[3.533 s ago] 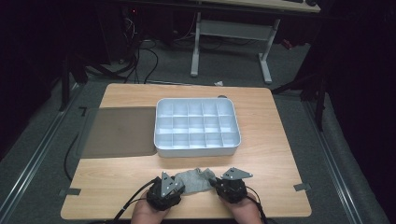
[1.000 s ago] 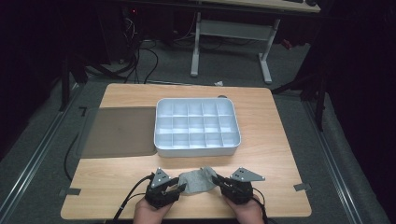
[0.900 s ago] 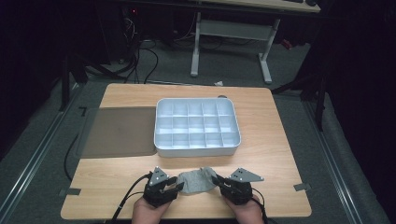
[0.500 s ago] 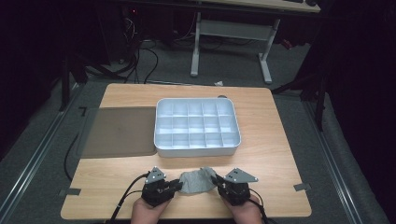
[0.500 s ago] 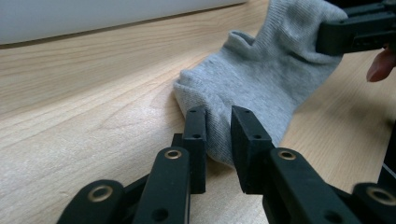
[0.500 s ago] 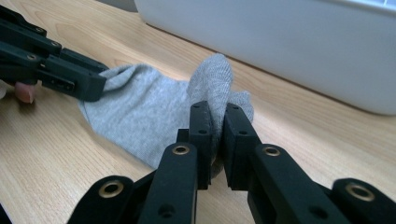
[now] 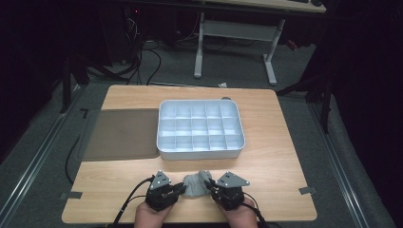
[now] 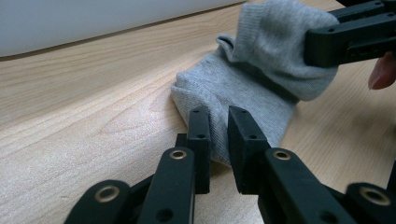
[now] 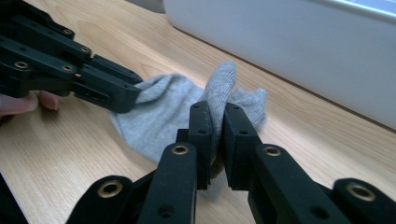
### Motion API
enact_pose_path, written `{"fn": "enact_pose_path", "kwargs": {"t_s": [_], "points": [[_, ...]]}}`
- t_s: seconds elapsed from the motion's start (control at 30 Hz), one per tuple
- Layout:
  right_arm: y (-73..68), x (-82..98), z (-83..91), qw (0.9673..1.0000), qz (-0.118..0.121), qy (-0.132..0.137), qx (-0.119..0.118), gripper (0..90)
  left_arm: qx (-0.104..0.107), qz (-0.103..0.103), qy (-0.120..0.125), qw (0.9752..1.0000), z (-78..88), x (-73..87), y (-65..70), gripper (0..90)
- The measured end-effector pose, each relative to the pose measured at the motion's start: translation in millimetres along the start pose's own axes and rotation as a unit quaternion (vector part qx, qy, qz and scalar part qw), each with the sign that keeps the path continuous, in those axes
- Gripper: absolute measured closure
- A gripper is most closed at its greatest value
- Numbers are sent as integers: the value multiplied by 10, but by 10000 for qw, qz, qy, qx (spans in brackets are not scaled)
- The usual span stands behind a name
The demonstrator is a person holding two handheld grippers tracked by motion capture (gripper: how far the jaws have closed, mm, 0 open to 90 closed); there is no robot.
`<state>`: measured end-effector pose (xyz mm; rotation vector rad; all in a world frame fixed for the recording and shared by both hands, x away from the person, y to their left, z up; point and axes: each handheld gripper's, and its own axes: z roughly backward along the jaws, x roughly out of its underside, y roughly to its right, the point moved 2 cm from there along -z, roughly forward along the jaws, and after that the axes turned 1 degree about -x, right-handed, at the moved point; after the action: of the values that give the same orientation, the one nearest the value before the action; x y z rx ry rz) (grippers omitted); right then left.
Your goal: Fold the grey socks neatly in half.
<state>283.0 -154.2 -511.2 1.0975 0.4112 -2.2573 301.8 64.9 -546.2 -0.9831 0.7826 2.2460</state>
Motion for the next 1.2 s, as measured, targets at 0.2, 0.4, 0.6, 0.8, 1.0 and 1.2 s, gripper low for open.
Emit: {"fn": "enact_pose_path", "kwargs": {"t_s": [0.2, 0.4, 0.6, 0.8, 1.0, 1.2], "points": [[-109, -37, -107, 9999, 116, -25, -101, 840, -17, 1, -18, 10000, -6, -1, 0, 803], [-161, -84, -191, 9997, 191, -27, -150, 840, -10, -41, -52, 10000, -12, -4, 4, 803], [-227, -118, -252, 9994, 243, -40, -263, 837, -17, -47, -50, 10000, -9, -1, 8, 811], [-251, -80, -340, 9990, 215, -135, -361, 833, -16, -56, -45, 10000, -9, 0, 10, 813], [-252, -143, -263, 9984, 112, -6, -557, 689, -16, -44, -46, 10000, -8, -1, 9, 812], [-190, -206, -52, 9984, 33, 315, -463, 680, -22, -47, -49, 10000, -9, -1, 10, 810]]}}
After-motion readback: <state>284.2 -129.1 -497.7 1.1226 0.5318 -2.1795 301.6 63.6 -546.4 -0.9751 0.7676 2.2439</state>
